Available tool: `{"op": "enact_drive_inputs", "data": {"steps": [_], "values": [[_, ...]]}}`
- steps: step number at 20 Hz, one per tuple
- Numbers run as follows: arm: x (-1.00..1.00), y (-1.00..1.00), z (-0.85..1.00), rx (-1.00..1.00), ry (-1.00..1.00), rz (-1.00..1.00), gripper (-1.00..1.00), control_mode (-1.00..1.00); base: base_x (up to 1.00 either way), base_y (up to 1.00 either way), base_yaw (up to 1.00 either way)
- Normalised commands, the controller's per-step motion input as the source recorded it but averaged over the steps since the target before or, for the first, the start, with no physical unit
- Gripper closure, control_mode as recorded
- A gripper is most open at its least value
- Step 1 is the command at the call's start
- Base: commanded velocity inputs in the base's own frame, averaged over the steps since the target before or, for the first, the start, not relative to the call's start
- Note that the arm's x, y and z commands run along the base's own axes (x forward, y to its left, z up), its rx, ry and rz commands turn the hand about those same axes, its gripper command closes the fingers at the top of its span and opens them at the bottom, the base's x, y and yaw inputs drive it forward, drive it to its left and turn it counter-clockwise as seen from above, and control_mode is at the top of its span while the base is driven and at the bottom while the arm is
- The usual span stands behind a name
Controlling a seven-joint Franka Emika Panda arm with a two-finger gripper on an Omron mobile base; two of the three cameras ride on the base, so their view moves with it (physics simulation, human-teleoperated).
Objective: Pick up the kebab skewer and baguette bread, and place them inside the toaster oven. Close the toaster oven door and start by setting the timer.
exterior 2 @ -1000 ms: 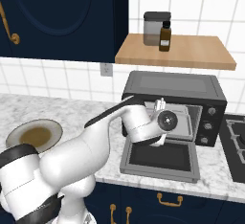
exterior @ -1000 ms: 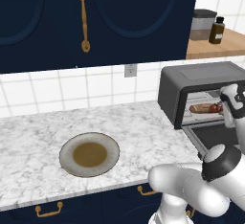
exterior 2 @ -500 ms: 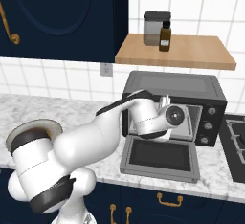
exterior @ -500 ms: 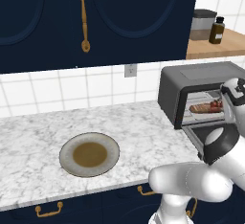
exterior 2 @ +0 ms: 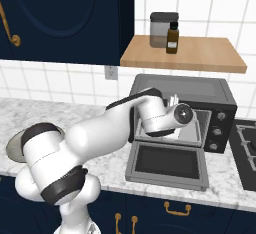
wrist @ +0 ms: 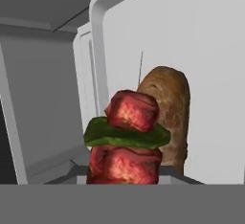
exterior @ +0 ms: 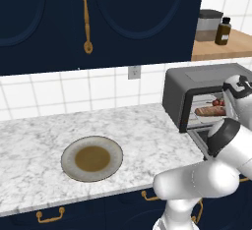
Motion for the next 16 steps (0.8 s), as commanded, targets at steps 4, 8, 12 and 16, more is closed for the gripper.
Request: {"op": "enact_drive_inputs", "data": {"steps": [4, 8, 12, 16], "values": [[0.24, 0.0, -0.15, 0.0, 0.02, 0.03, 1.0, -1.0, 0.0, 0.0, 0.0], [0.15, 0.0, -0.23, 0.0, 0.0, 0.01, 1.0, -1.0, 0.0, 0.0, 0.0], [0.14, 0.0, -0.13, 0.0, 0.01, 0.0, -1.0, -1.0, 0.0, 0.0, 0.0], [0.01, 0.0, 0.0, 0.0, 0.01, 0.0, -1.0, -1.0, 0.0, 0.0, 0.0]]}}
